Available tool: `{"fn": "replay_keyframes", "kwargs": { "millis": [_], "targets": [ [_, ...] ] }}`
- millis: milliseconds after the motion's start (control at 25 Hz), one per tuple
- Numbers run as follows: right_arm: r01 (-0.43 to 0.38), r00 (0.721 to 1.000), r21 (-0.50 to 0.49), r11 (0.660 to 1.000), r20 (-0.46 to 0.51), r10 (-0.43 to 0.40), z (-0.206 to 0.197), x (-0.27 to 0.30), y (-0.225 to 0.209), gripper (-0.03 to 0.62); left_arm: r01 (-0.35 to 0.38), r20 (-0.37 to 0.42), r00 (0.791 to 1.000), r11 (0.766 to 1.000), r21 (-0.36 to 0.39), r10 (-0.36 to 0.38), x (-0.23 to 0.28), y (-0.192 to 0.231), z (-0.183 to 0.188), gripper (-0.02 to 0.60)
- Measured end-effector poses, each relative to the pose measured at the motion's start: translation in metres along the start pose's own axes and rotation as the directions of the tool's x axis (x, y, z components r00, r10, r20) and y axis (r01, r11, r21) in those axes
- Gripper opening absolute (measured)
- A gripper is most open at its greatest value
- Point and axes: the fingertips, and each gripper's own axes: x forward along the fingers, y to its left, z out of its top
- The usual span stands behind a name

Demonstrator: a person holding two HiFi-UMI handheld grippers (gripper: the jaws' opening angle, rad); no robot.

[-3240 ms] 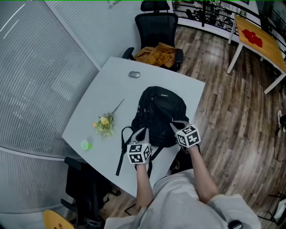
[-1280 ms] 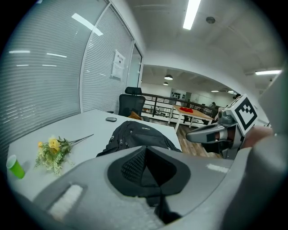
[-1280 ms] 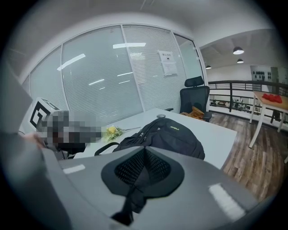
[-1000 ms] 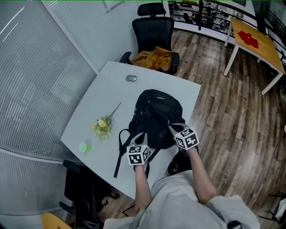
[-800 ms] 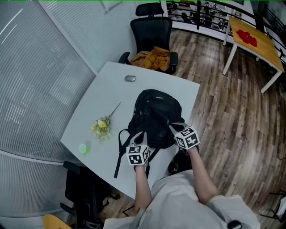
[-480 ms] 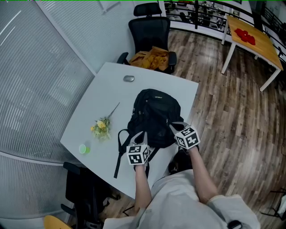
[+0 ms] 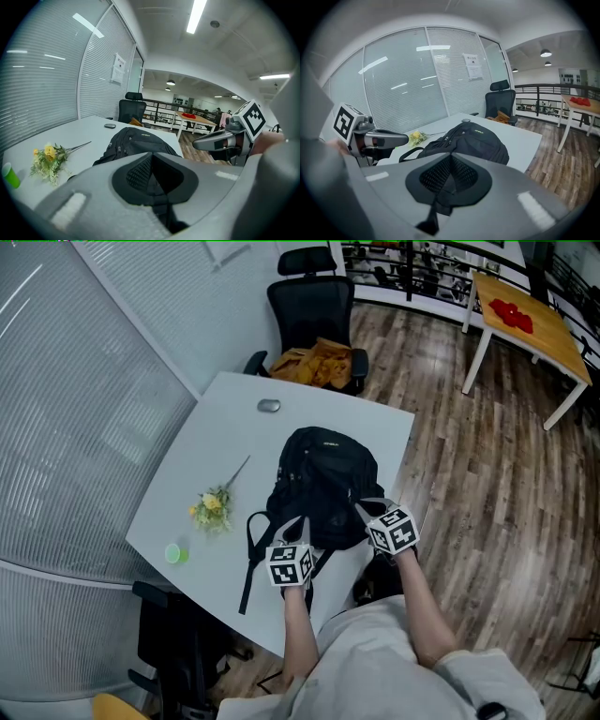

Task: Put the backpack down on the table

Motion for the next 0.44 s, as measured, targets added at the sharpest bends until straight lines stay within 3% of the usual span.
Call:
{"fn": "replay_keyframes", "kwargs": {
  "millis": [440],
  "targets": [
    [0.001,1.0,0.001,1.0,-0.001,-0.001,-0.0022,-0.0013,0.001,0.0,0.013,-0.013,1.0,1.0,0.001,-0.013,0.001,-0.0039,-0.0034,0.0]
  ]
}}
